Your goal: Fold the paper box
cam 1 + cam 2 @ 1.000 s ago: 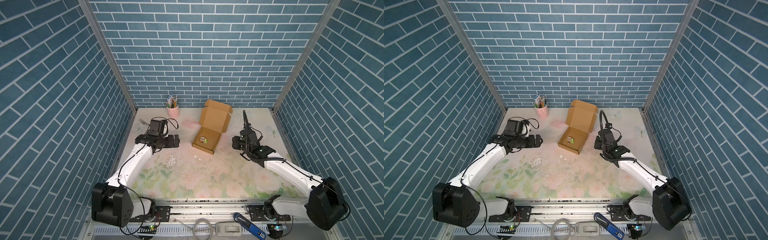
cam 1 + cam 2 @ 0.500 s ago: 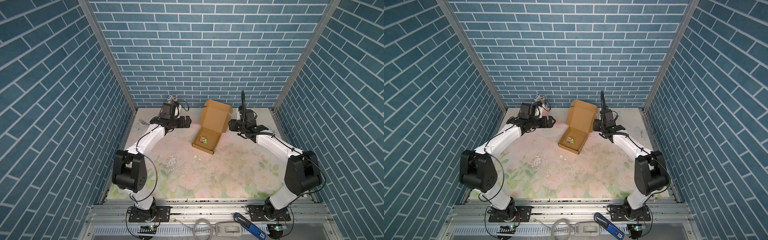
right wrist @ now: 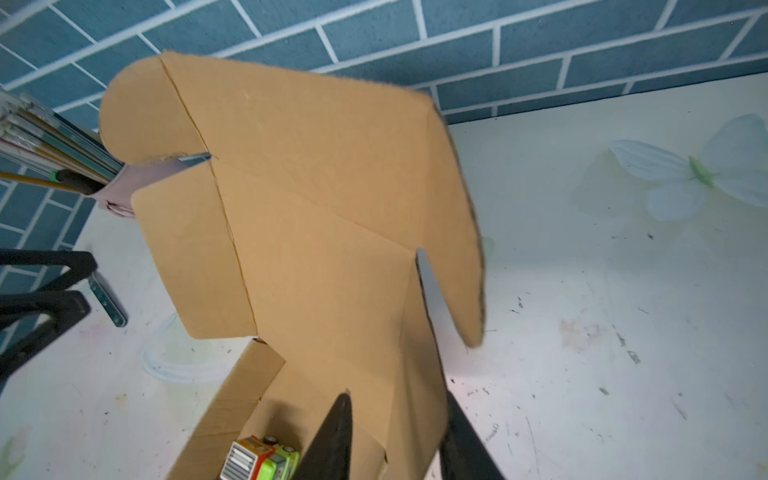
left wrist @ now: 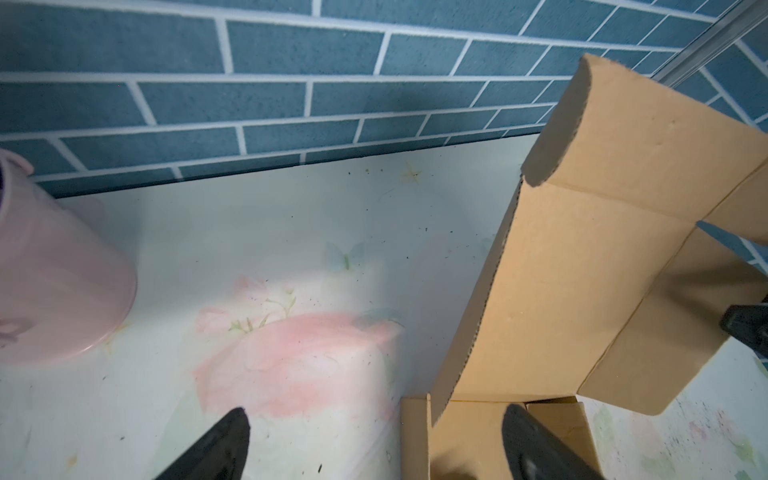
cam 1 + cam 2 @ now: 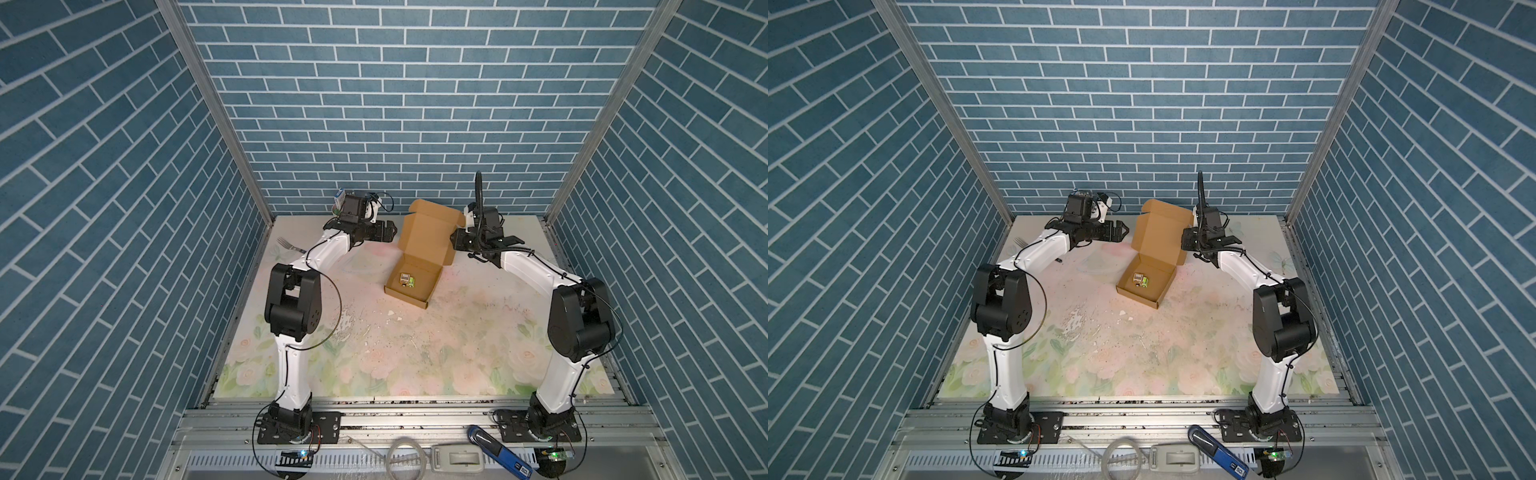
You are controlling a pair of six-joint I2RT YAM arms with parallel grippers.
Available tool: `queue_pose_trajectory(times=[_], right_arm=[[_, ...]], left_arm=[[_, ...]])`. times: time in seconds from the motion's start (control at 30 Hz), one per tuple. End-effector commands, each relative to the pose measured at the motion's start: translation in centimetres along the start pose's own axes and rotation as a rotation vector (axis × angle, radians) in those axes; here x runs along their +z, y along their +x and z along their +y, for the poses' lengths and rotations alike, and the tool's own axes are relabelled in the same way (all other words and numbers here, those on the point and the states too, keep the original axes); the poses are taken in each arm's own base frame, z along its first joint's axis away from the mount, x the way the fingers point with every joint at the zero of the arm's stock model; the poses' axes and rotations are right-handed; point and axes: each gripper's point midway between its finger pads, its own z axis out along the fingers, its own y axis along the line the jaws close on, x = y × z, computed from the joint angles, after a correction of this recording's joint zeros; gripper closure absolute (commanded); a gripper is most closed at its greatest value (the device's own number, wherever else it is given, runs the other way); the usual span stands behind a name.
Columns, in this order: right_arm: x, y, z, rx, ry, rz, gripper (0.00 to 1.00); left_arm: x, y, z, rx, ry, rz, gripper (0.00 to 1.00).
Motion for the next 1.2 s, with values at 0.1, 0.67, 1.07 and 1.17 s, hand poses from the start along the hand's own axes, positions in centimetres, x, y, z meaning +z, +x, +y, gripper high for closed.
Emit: queue_pose_trajectory(times=[0.1,0.67,1.07,1.17], right_arm=[[0.5,-1.1,1.2,-0.031,-0.043,-0.016,0.84],[0.3,-0.9,1.9,-0.082,-0.063,-0.005,0.94],[-0.2,-1.2,2.8,-0.134,-0.062,-0.011,0.98],[-0.6,-1.3,3.4,-0.157,-0.072,-0.019,0.98]], left_arm=[[1.3,-1.4,-3.2,0.118,0.113,-0.034,0.04],[1.9,-2.6,-5.5,0.175,0.146,-0.070,0.21],[3.4,-3.3,-4.9,0.136,0.066,-0.051,0.62],[3.2,-3.3,-4.8,0.131,0.043,-0.045,0.72]])
